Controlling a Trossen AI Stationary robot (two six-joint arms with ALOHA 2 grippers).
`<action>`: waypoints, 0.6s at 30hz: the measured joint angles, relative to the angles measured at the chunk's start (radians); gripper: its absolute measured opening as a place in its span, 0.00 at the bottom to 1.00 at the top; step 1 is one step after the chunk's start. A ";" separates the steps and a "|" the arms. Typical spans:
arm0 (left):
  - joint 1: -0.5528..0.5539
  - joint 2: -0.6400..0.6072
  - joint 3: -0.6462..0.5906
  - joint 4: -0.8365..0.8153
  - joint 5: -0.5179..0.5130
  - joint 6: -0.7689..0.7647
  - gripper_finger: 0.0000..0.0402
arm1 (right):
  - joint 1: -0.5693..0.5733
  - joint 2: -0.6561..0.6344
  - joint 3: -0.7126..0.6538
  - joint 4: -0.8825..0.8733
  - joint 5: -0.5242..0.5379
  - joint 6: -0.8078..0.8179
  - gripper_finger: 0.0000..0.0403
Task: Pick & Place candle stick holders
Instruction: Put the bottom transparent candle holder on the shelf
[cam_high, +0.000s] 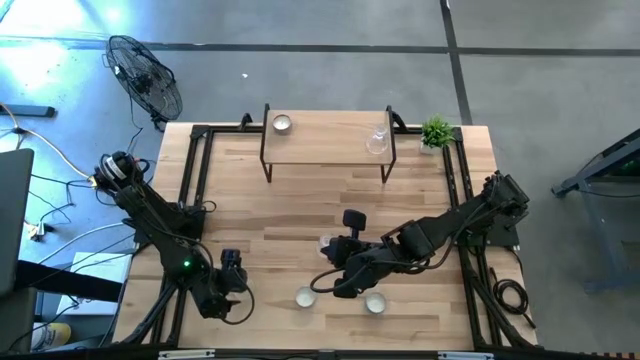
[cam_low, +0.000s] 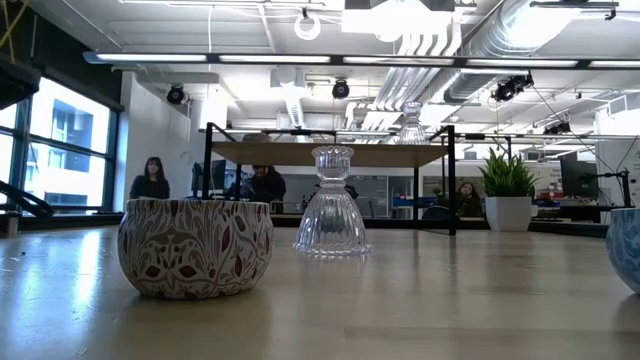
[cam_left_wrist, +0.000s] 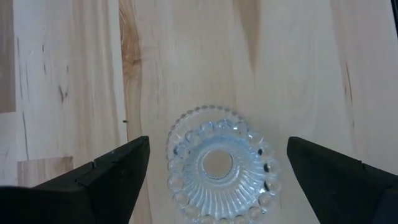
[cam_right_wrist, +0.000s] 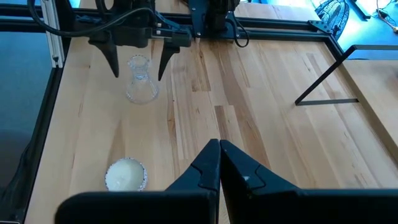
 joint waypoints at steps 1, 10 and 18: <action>0.000 0.000 0.000 -0.001 -0.003 0.000 0.91 | 0.000 0.000 0.000 0.000 0.000 0.000 0.00; 0.000 0.000 0.000 -0.007 -0.005 0.005 0.71 | 0.000 0.000 0.000 0.000 0.000 0.000 0.00; 0.000 0.000 0.000 -0.006 0.007 0.008 0.45 | 0.000 0.000 0.000 0.000 0.000 0.000 0.00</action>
